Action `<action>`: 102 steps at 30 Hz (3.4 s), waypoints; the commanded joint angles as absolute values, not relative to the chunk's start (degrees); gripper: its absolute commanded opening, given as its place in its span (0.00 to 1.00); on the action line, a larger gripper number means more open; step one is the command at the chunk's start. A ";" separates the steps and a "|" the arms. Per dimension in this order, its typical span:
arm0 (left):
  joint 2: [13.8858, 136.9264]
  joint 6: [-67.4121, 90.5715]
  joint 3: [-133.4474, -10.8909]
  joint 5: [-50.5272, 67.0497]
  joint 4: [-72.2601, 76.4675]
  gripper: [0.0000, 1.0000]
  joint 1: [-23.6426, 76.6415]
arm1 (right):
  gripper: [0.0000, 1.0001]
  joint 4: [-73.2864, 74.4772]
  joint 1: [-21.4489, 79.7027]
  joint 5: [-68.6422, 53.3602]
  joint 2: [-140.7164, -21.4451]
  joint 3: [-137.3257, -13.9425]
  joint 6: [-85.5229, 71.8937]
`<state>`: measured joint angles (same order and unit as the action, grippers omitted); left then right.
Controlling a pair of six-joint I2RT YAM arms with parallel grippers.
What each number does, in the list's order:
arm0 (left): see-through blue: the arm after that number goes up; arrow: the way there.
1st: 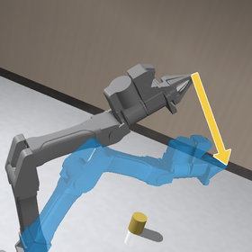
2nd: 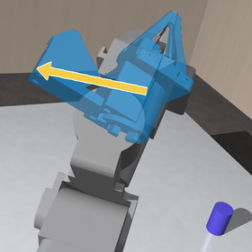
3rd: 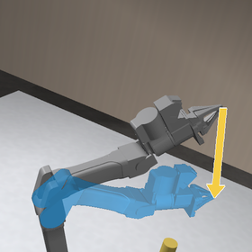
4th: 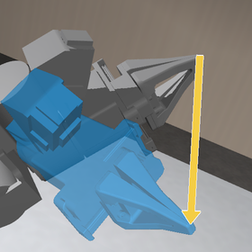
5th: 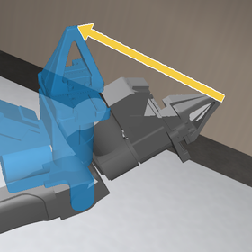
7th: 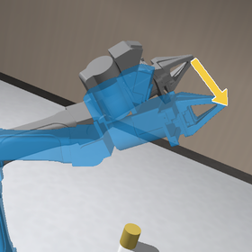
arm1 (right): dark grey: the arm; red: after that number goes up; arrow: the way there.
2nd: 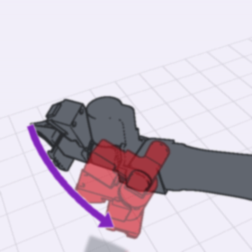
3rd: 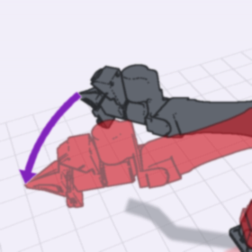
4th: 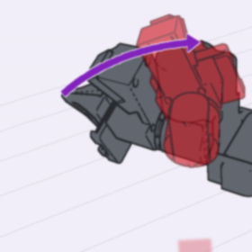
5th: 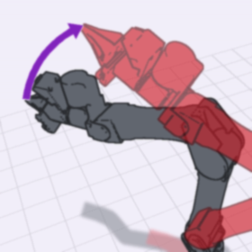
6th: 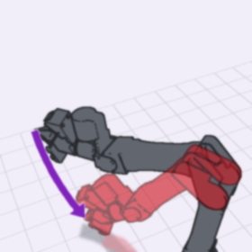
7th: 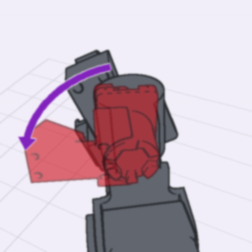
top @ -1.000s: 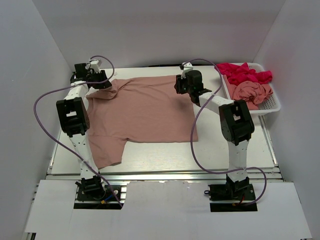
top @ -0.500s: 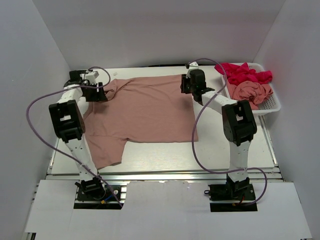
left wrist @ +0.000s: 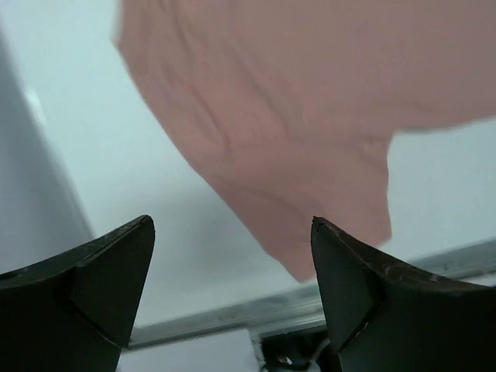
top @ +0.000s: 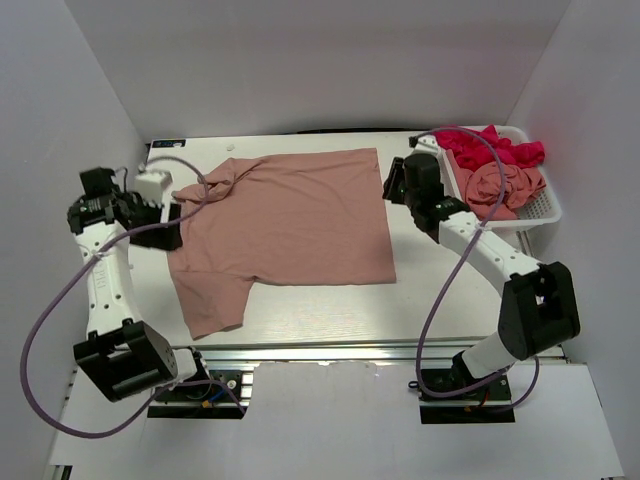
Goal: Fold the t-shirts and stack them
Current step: Flatten out the tshirt
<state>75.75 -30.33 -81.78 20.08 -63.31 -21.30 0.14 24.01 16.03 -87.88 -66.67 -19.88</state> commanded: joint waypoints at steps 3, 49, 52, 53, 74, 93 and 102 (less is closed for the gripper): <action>75.24 -35.24 -65.59 23.11 -70.59 0.91 -23.90 | 0.40 1.85 26.63 15.30 -85.43 -57.67 -24.17; 97.73 -64.25 -56.61 28.39 -67.50 0.89 -48.17 | 0.41 -3.52 21.62 11.60 -84.65 -42.03 -38.84; 97.56 -63.99 -55.20 27.86 -66.71 0.89 -46.85 | 0.41 -2.81 21.71 11.25 -79.46 -38.86 -41.04; 97.91 -63.64 -55.11 27.77 -66.27 0.89 -46.32 | 0.41 -2.73 21.71 11.08 -77.28 -38.33 -41.31; 98.17 -62.22 -50.36 25.04 -57.21 0.84 -45.35 | 0.38 -1.06 27.59 11.68 -75.94 -40.60 -34.11; 110.30 -65.83 -57.48 29.79 -60.29 0.74 -42.54 | 0.37 -2.99 33.05 18.72 -78.13 -44.56 -30.15; 110.48 -60.56 -57.74 30.06 -57.30 0.49 -37.00 | 0.36 -6.41 33.13 20.12 -76.38 -41.66 -29.01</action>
<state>109.21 -58.76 -58.30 33.39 -72.55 -37.93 -3.01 32.82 17.85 -78.11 -42.22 -30.59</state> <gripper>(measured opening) 0.499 0.362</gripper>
